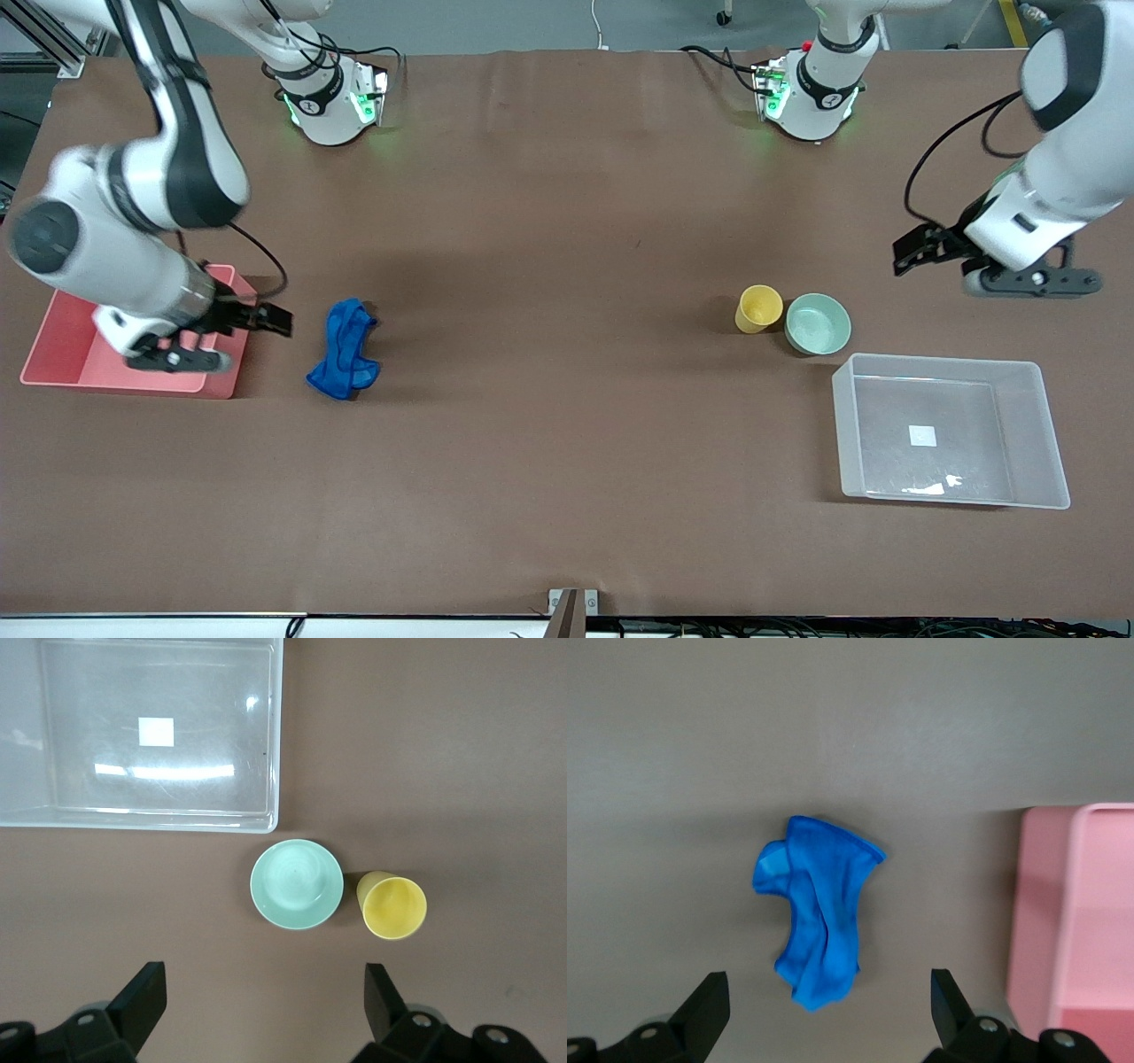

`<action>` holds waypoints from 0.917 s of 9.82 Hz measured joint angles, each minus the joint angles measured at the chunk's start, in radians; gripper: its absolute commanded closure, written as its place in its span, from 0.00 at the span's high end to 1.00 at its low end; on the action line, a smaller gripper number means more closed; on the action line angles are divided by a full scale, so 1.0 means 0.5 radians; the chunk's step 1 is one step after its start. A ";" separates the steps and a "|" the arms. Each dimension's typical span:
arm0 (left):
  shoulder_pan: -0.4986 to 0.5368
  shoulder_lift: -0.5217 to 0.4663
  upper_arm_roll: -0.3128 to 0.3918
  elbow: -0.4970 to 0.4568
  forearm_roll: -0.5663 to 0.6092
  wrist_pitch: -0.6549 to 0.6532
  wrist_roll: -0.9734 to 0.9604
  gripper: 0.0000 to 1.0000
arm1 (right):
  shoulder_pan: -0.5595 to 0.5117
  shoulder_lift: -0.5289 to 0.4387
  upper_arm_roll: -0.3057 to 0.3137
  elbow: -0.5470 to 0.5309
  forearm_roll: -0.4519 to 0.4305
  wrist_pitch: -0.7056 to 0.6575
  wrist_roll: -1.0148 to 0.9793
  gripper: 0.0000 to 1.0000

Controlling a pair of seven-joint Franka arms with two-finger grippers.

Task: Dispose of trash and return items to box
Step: 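Reach the right gripper to the blue cloth while the left gripper reaches the bowl, then grasp the blue cloth with the right gripper while the left gripper grasps the bowl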

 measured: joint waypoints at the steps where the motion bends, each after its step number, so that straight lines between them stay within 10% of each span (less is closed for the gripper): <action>1: 0.000 0.005 0.001 -0.171 0.000 0.204 0.000 0.99 | 0.023 0.118 0.008 -0.116 0.000 0.278 0.074 1.00; 3: -0.002 0.045 0.020 -0.438 0.000 0.524 0.000 0.99 | 0.079 0.329 0.012 -0.316 -0.001 0.757 0.130 1.00; 7: -0.010 0.355 0.057 -0.787 0.000 1.226 0.000 0.98 | 0.083 0.440 0.008 -0.344 -0.091 0.838 0.128 0.96; 9: -0.016 0.531 0.066 -0.841 0.000 1.385 0.000 0.86 | 0.083 0.443 0.008 -0.353 -0.117 0.825 0.129 0.32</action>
